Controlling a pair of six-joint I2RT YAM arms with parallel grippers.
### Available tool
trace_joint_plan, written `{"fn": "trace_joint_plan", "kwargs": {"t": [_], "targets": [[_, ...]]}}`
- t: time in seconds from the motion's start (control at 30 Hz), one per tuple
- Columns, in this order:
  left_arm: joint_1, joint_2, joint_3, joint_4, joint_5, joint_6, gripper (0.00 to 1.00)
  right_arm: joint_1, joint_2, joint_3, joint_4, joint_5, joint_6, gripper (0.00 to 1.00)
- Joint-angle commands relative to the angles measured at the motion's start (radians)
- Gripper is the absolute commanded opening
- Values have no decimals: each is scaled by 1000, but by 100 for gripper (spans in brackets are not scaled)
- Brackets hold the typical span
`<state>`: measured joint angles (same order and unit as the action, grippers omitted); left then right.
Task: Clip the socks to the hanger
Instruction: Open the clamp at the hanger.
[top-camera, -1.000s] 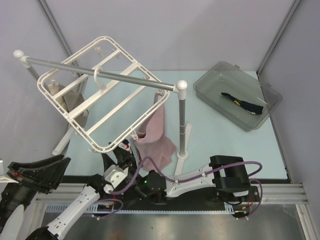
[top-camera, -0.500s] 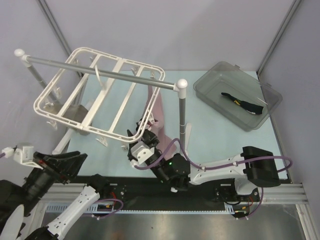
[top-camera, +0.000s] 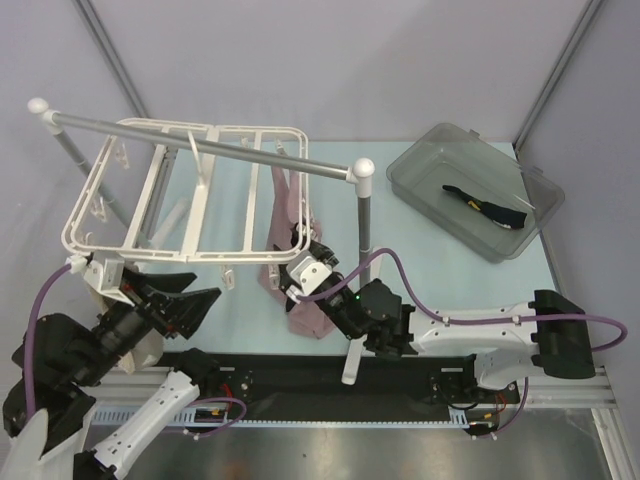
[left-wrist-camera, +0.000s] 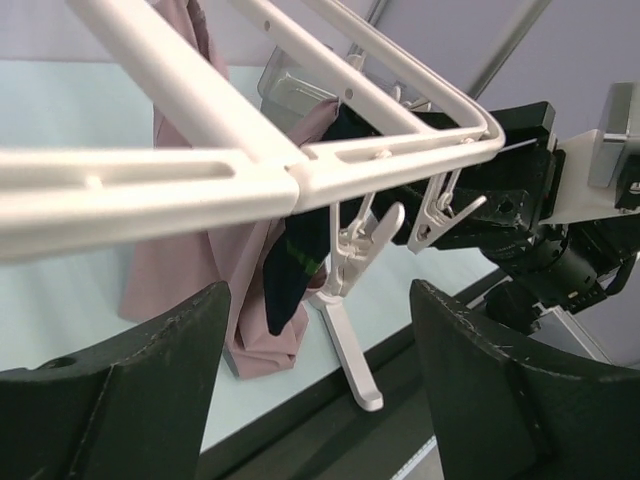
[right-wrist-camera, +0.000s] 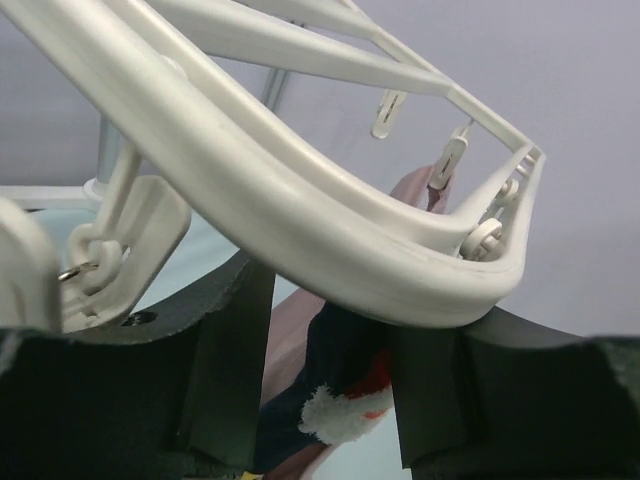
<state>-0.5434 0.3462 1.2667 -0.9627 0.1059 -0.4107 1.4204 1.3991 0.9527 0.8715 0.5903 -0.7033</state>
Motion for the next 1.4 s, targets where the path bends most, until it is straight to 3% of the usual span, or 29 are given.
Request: {"fn": "trace_joint_plan", "kwargs": {"t": [0.0, 0.27, 0.5, 0.63, 0.77, 0.9, 1.07, 1.37], "targets": [[-4, 31, -29, 125, 20, 58, 79, -38, -60, -8, -63, -50, 73, 50], [-4, 11, -138, 315, 109, 154, 90, -60, -92, -11, -112, -104, 87, 49], [-4, 37, -188, 401, 94, 173, 89, -67, -101, -22, -112, -118, 99, 49], [-4, 63, -181, 414, 92, 147, 74, -67, -107, -26, -123, -121, 103, 49], [-3, 114, -118, 339, 49, 87, 51, -69, -124, -26, -179, -126, 122, 50], [-4, 171, -78, 286, 37, 24, 36, -52, -149, -25, -227, -138, 136, 52], [-4, 177, -58, 274, 37, -26, 26, 11, -178, -2, -333, -130, 140, 56], [-4, 168, -44, 245, 41, -56, 23, 156, -178, 5, -467, -129, 186, 70]]}}
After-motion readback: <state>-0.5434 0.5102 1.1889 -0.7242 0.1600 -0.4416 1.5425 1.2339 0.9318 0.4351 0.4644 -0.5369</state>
